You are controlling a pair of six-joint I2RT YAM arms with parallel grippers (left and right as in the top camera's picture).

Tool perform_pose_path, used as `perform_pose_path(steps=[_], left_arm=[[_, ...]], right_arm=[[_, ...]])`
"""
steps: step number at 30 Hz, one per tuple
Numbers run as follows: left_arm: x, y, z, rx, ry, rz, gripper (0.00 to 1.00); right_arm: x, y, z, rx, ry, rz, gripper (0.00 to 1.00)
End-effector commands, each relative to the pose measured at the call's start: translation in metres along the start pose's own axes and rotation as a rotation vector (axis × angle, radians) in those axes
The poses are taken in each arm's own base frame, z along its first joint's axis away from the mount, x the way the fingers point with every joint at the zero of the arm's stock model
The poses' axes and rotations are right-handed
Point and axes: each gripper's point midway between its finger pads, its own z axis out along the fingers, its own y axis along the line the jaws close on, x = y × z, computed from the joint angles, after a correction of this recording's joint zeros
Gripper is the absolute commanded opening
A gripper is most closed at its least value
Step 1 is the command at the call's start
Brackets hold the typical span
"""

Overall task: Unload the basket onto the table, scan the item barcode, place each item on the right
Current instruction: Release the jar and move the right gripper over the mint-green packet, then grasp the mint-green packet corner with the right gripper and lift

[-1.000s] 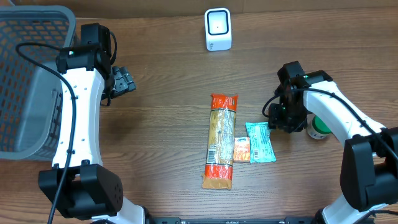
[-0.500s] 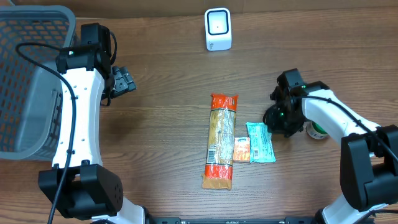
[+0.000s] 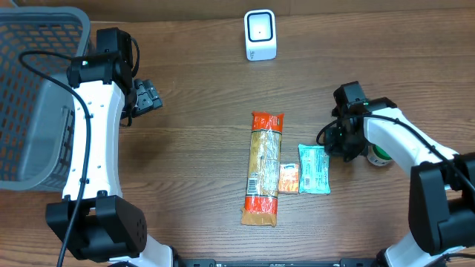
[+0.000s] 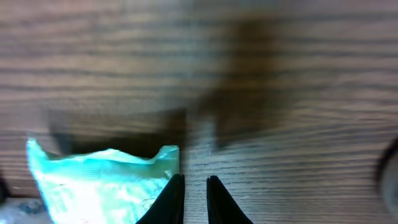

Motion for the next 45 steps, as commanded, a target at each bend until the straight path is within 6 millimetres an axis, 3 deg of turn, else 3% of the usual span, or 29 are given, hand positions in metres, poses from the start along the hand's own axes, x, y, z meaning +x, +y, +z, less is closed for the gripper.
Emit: perform_pose_path(steps=[1,7,10,13,19,24,27,29,31,33,39,45], left_arm=[[-0.005,0.000,-0.004,0.006,-0.013,0.016,1.00],[-0.005,0.000,-0.004,0.006,-0.013,0.016,1.00],[-0.005,0.000,-0.004,0.006,-0.013,0.016,1.00],[-0.005,0.000,-0.004,0.006,-0.013,0.016,1.00],[-0.005,0.000,-0.004,0.006,-0.013,0.016,1.00],[-0.005,0.000,-0.004,0.006,-0.013,0.016,1.00],[-0.005,0.000,-0.004,0.006,-0.013,0.016,1.00],[-0.005,0.000,-0.004,0.006,-0.013,0.016,1.00],[-0.005,0.000,-0.004,0.006,-0.013,0.016,1.00],[-0.005,0.000,-0.004,0.006,-0.013,0.016,1.00],[-0.005,0.000,-0.004,0.006,-0.013,0.016,1.00],[-0.005,0.000,-0.004,0.006,-0.013,0.016,1.00]], right_arm=[[-0.022,0.004,-0.027,-0.005,-0.100,0.033,0.15],[-0.006,0.025,-0.045,-0.123,-0.043,-0.018,0.17],[0.002,0.026,-0.044,-0.131,-0.011,-0.014,0.47],[0.001,0.026,-0.041,-0.134,-0.020,-0.017,0.59],[-0.010,0.030,-0.022,-0.172,-0.095,-0.044,0.56],[0.006,0.029,0.000,-0.205,-0.068,-0.044,0.54],[0.013,0.019,0.009,-0.162,-0.059,-0.037,0.43],[0.012,0.002,0.011,-0.066,-0.071,0.012,0.38],[0.007,-0.013,0.008,0.014,-0.098,0.069,0.38],[0.003,-0.016,0.003,0.034,-0.115,0.072,0.39],[-0.016,-0.008,-0.028,0.021,-0.180,0.108,0.40],[-0.016,-0.006,-0.045,0.021,-0.167,0.168,0.44]])
